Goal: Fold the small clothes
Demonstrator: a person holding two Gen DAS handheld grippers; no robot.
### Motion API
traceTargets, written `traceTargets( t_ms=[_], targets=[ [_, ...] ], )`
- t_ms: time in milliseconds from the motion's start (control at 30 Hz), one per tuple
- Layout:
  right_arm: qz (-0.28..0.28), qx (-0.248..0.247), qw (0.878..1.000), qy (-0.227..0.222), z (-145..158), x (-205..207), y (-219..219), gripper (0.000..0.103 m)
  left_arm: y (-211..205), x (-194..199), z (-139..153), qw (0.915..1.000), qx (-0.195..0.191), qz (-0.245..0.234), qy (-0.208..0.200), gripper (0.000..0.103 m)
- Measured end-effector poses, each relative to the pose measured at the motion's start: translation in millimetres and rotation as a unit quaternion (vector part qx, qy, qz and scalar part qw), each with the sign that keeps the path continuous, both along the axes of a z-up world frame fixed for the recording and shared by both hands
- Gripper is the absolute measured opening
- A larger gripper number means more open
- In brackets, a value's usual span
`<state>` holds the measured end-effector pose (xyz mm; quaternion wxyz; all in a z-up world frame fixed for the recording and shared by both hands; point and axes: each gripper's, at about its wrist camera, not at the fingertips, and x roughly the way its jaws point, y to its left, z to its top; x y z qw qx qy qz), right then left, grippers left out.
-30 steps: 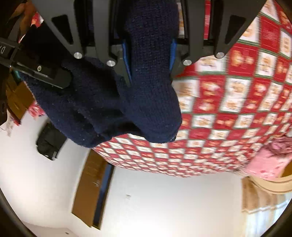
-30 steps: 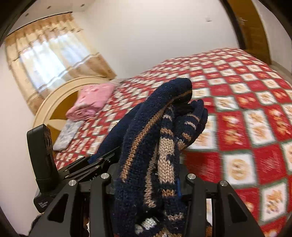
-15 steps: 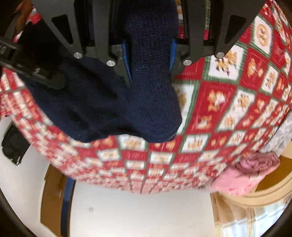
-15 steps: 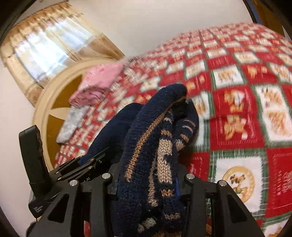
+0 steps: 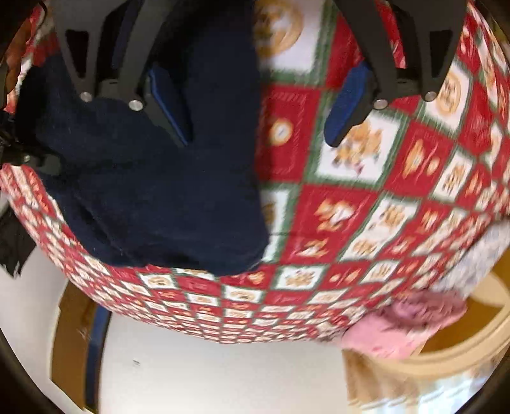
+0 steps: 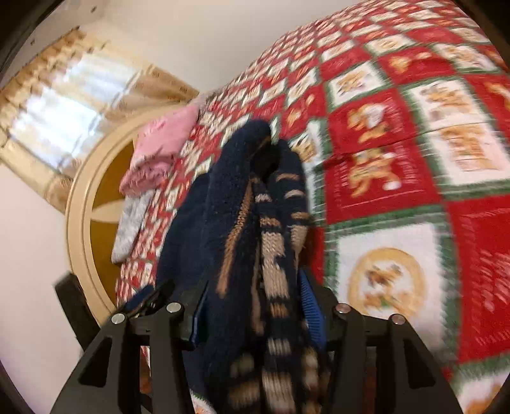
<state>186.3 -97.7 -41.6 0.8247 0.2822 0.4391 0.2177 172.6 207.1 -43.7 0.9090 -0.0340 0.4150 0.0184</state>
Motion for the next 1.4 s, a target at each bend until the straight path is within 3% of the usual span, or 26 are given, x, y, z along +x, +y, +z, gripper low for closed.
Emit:
traceTargets(
  t_ms=[100,233,267,300,333,433,567,767,967,1133,1200,1267,1400],
  targets=[
    [-0.020,-0.048,0.998,-0.041,27,-32,-5,0.053,16,-22,8,0.9993,-0.027,0.024,0.004,0.089],
    [0.007,-0.170,0.976,-0.137,62,-85,22,0.052,18,-43,13,0.9983,-0.054,0.023,-0.001,0.089],
    [0.017,-0.184,0.972,-0.146,64,-93,30,0.043,14,-48,13,0.9984,-0.053,0.020,-0.004,0.089],
    [0.026,-0.190,0.971,-0.146,63,-97,34,0.031,9,-50,12,0.9988,-0.047,0.017,-0.006,0.089],
    [0.043,-0.197,0.970,-0.136,58,-100,42,0.028,2,-51,9,0.9995,-0.027,0.015,-0.005,0.089],
    [0.052,-0.216,0.968,-0.116,42,-103,51,0.026,-8,-51,-7,0.9994,0.014,0.027,0.013,0.088],
    [0.046,-0.230,0.970,-0.065,11,-94,50,0.025,-5,-55,-16,0.9989,0.000,0.044,0.014,0.088],
    [0.029,-0.217,0.975,-0.037,1,-70,48,0.024,-6,-43,-25,0.9983,0.006,0.050,0.028,0.092],
    [0.035,-0.246,0.968,-0.035,4,-72,56,0.024,-3,-48,-25,0.9972,-0.012,0.066,0.034,0.095],
    [0.015,-0.218,0.974,-0.051,31,-106,50,0.029,-9,-74,-12,0.9984,0.002,0.053,0.017,0.094],
    [0.014,-0.225,0.972,-0.058,39,-124,51,0.051,-14,-87,-8,0.9987,0.007,0.048,0.013,0.094],
    [0.004,-0.228,0.972,-0.064,43,-144,48,0.062,-19,-102,-7,0.9991,0.008,0.039,0.013,0.094],
    [0.000,-0.223,0.972,-0.070,43,-179,45,0.062,-36,-132,-10,0.9994,0.018,0.024,0.014,0.094]
  ],
)
